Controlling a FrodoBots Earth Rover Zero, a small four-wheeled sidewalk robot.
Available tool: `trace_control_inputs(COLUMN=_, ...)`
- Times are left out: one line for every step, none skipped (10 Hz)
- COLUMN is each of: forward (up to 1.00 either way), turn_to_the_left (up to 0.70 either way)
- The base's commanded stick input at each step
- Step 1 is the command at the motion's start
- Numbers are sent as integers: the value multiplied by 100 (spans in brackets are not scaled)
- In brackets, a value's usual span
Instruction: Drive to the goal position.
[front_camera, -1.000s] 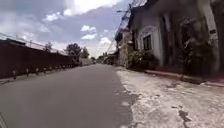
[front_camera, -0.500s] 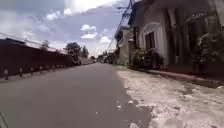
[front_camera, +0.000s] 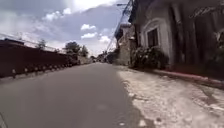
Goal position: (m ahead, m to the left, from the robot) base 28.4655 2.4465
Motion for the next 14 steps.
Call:
trace_control_inputs(forward=100, turn_to_the_left=0)
trace_control_inputs(forward=100, turn_to_the_left=0)
trace_control_inputs(forward=100, turn_to_the_left=0)
trace_control_inputs(forward=100, turn_to_the_left=0)
trace_control_inputs(forward=100, turn_to_the_left=0)
trace_control_inputs(forward=100, turn_to_the_left=0)
trace_control_inputs(forward=100, turn_to_the_left=0)
trace_control_inputs(forward=100, turn_to_the_left=0)
trace_control_inputs(forward=100, turn_to_the_left=0)
trace_control_inputs(forward=100, turn_to_the_left=0)
trace_control_inputs(forward=100, turn_to_the_left=0)
trace_control_inputs(forward=100, turn_to_the_left=0)
trace_control_inputs(forward=100, turn_to_the_left=0)
trace_control_inputs(forward=100, turn_to_the_left=0)
